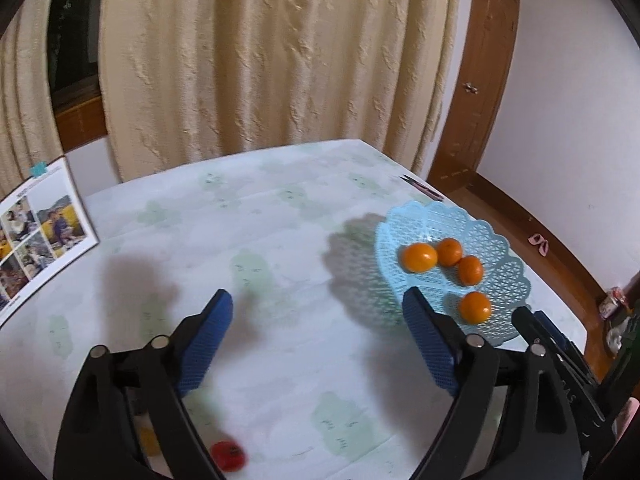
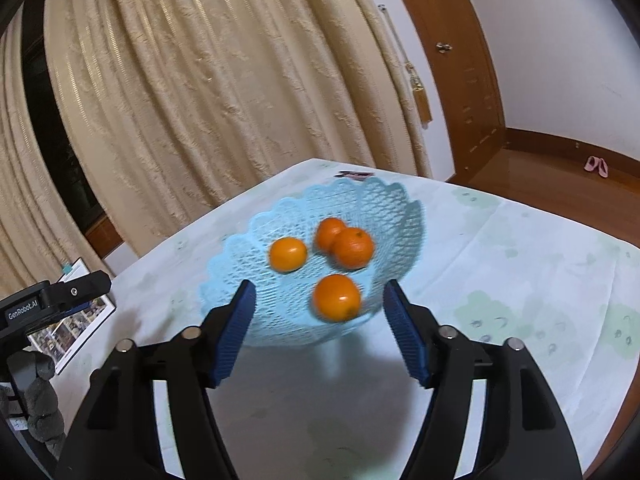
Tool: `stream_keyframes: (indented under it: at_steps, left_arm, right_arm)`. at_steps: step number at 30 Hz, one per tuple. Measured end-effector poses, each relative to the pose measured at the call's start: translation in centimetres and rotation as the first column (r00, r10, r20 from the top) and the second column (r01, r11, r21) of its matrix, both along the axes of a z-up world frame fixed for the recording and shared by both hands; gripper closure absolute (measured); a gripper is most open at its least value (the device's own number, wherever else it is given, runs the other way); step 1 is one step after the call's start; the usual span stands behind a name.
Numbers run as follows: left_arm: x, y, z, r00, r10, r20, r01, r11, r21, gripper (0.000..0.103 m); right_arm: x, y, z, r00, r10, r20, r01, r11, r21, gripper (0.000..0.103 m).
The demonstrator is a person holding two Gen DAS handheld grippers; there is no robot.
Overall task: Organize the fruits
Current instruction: 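Move the left tool back to the fruit and grasp the dark brown fruit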
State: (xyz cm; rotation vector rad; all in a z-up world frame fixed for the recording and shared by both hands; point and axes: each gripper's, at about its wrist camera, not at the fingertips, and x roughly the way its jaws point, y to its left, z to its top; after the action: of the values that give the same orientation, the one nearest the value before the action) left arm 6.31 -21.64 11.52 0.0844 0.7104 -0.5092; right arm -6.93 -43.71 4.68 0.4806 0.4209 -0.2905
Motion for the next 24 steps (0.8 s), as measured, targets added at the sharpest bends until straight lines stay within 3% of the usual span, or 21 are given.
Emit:
stream_keyframes:
  at_steps: [9, 17, 24]
  left_arm:
    - [0.7, 6.7, -0.5, 0.994, 0.105, 0.001, -0.105, 0.994, 0.015, 0.015]
    - [2.6, 13.5, -2.1, 0.974, 0.204, -0.103, -0.206, 0.979, -0.010, 0.015]
    - [3.5, 14.7, -4.7, 0.965, 0.180, -0.192, -0.176, 0.984, 0.037, 0.015]
  right_arm:
    - [1.4, 4.7, 0.5, 0.990, 0.137, -0.025, -0.138, 0.990, -0.032, 0.032]
    - [2.6, 9.7, 0.8, 0.966, 0.251, -0.057, -0.255, 0.964, -0.075, 0.032]
    - [3.7, 13.3, 0.1, 0.932, 0.349, -0.096, -0.356, 0.932, -0.068, 0.031]
